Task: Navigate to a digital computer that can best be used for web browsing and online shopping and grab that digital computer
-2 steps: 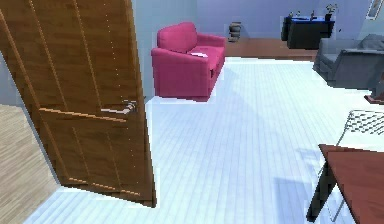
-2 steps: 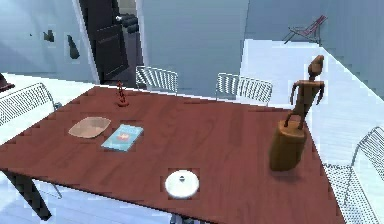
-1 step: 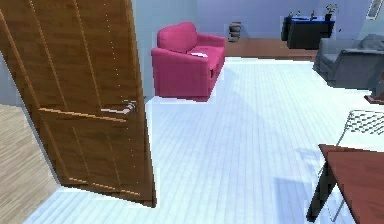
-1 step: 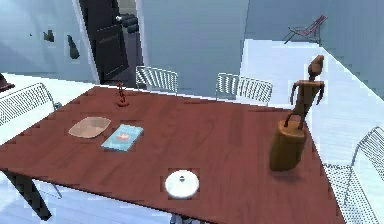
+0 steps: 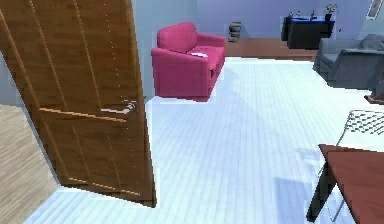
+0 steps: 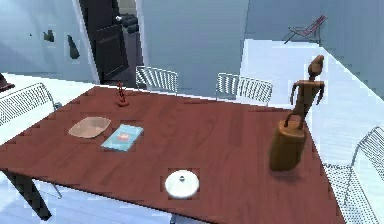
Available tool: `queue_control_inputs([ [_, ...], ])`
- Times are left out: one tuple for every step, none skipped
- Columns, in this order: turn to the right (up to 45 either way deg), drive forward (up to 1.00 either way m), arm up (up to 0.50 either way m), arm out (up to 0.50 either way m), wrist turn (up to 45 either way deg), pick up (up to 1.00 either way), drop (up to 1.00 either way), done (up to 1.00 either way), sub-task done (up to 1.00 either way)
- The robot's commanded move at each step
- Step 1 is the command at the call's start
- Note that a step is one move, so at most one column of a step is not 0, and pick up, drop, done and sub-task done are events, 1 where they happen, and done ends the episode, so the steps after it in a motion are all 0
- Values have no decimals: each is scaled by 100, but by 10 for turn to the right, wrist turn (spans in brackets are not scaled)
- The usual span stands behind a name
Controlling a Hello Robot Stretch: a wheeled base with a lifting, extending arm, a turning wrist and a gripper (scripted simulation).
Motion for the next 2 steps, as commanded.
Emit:
queue_control_inputs([
  [0,0,0,0,0,100,0,0,0],
  [0,0,10,0,0,0,0,0,0],
])
